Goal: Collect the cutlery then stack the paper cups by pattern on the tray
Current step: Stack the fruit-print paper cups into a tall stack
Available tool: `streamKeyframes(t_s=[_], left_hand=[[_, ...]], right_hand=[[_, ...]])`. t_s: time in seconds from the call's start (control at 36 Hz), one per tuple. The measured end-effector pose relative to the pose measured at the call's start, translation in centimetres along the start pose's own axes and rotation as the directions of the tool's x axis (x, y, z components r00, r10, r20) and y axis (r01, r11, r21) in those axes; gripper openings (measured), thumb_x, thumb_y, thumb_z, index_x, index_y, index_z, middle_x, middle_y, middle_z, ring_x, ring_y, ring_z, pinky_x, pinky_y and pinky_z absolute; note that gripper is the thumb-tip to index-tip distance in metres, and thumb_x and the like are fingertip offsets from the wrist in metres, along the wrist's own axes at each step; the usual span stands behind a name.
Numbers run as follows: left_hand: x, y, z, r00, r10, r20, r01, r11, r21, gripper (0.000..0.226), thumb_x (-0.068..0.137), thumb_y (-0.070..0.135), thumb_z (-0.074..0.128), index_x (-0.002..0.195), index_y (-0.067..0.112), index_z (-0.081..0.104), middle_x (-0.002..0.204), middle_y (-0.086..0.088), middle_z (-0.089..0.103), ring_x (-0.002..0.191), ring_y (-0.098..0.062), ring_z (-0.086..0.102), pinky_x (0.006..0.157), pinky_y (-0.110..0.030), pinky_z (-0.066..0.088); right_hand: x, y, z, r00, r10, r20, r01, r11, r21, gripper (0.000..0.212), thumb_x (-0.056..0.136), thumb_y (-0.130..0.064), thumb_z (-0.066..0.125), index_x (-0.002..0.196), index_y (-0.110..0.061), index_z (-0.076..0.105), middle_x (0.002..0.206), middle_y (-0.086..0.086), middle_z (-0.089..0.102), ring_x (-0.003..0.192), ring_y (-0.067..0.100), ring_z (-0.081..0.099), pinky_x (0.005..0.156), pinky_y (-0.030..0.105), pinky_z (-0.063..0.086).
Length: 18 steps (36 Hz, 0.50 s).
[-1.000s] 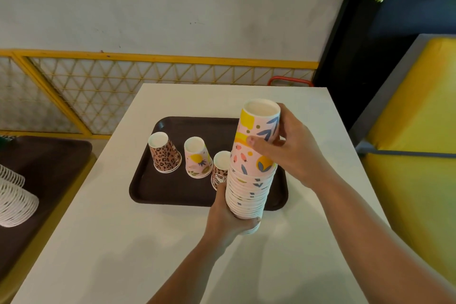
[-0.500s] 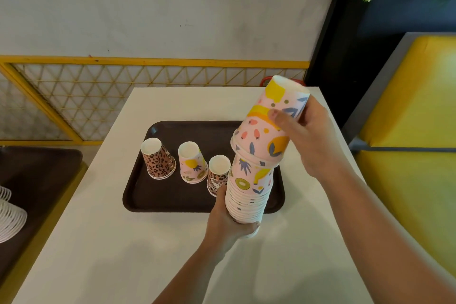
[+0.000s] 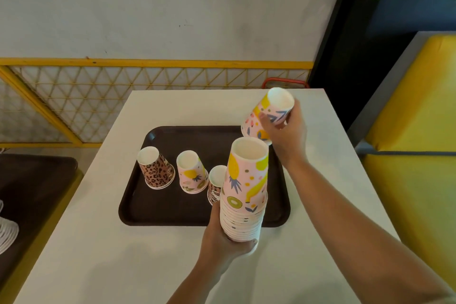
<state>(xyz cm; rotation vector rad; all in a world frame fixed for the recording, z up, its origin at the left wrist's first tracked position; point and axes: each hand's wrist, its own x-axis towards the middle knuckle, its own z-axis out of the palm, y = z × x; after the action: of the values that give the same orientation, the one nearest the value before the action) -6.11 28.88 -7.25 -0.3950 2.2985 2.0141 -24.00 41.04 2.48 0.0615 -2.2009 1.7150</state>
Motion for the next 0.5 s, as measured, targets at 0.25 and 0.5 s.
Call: streamKeyframes(t_s=[0.25,0.5], left_hand=[[0.2,0.0,-0.1,0.999,0.022,-0.026,-0.022,1.000,0.018,0.100,0.046,0.028,0.087,0.134,0.037,0.040,0.123,0.012,0.063,0.114,-0.011,0.061,0.095,-0.044,0.052],[0.3,0.0,0.4,0.999,0.016,-0.039,-0.016,1.000,0.003,0.096,0.045,0.030,0.087,0.129,0.036,0.043,0.122,0.011,0.063,0.114,-0.012,0.061,0.096,-0.045,0.051]], right_hand=[[-2.4,5.0,1.1,0.988,0.058,0.146,-0.033,0.985,-0.171,0.055,0.074,-0.018,0.074,0.123,-0.017,0.048,0.115,-0.003,0.060,0.100,0.007,0.054,0.078,0.016,0.040],[-4.7,5.3,-0.6,0.954,0.221,0.205,-0.150,0.938,-0.312,0.072,0.082,-0.026,0.067,0.142,-0.017,0.029,0.146,0.003,0.034,0.131,0.019,0.037,0.095,0.019,0.027]])
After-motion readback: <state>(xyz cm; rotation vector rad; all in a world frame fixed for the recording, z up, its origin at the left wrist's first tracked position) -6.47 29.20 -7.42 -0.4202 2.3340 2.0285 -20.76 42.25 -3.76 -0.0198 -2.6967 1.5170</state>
